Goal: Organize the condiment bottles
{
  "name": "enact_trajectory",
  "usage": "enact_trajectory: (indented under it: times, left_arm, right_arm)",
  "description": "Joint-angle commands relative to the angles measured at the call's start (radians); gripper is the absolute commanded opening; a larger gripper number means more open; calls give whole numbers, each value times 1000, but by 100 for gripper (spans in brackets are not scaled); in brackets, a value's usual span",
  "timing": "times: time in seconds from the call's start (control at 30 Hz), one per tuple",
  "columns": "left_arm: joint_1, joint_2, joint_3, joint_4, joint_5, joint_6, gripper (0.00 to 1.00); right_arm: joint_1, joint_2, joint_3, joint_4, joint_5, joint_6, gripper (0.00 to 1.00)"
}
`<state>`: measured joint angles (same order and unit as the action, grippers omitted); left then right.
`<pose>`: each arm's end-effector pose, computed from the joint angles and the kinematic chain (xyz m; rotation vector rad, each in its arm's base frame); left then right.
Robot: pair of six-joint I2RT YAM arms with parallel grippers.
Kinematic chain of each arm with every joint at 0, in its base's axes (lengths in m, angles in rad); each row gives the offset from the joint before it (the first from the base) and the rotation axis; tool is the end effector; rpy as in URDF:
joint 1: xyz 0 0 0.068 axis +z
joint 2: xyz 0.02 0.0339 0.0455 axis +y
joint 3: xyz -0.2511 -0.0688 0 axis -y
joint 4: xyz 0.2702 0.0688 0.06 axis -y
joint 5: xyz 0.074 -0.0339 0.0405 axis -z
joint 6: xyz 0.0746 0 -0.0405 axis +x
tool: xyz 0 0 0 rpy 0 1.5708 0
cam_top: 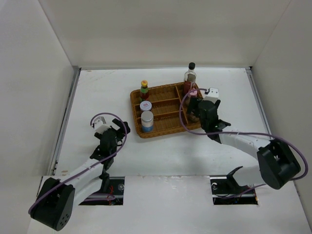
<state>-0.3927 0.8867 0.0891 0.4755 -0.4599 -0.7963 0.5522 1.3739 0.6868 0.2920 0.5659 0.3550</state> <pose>0.2220 -0.0561 0.1120 -0.6766 1.7502 -0.3879 0.3141 0.1465 0.1820 0.1763 1.8939 0.0573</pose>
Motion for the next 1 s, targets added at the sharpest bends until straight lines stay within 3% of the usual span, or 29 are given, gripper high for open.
enact_trajectory:
  times: [0.0, 0.27, 0.47, 0.97]
  left_arm:
    - [7, 5, 61, -31, -32, -3, 100]
    - [12, -26, 119, -161, -77, -1, 100]
    - [13, -45, 146, -236, -71, -6, 100]
    - [28, -126, 149, -339, -36, -4, 100]
  right_arm:
    - [15, -99, -6, 56, 12, 1, 100]
    - [22, -412, -188, 52, 150, 93, 100]
    - [22, -614, -369, 15, 146, 248, 100]
    - [1, -596, -489, -2, 80, 386, 100]
